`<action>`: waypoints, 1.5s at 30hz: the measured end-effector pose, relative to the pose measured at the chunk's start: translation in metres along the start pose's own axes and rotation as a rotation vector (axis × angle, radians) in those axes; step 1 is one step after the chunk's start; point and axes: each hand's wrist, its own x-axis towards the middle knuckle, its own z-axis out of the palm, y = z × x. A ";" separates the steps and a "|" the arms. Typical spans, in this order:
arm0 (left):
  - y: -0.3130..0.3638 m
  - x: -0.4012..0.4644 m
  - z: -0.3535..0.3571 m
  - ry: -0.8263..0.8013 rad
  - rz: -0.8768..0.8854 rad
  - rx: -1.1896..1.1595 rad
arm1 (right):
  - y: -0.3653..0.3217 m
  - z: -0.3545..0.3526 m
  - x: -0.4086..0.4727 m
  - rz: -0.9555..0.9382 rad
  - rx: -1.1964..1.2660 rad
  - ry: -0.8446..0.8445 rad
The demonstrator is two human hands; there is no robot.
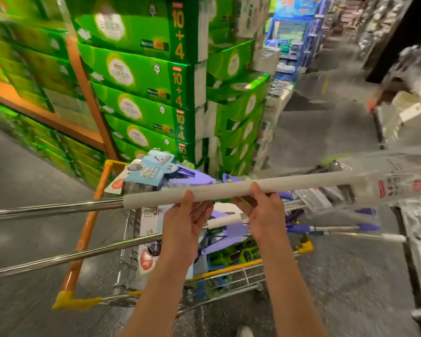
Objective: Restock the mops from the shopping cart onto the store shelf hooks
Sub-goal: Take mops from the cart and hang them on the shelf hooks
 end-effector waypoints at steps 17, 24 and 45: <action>-0.051 -0.091 0.041 -0.285 -0.073 0.122 | -0.051 -0.089 -0.111 -0.163 0.237 0.349; -0.098 -0.153 0.064 -0.364 -0.049 0.232 | -0.077 -0.152 -0.173 -0.131 0.377 0.473; -0.207 -0.339 0.091 -0.624 -0.137 0.396 | -0.085 -0.322 -0.345 -0.021 0.319 0.729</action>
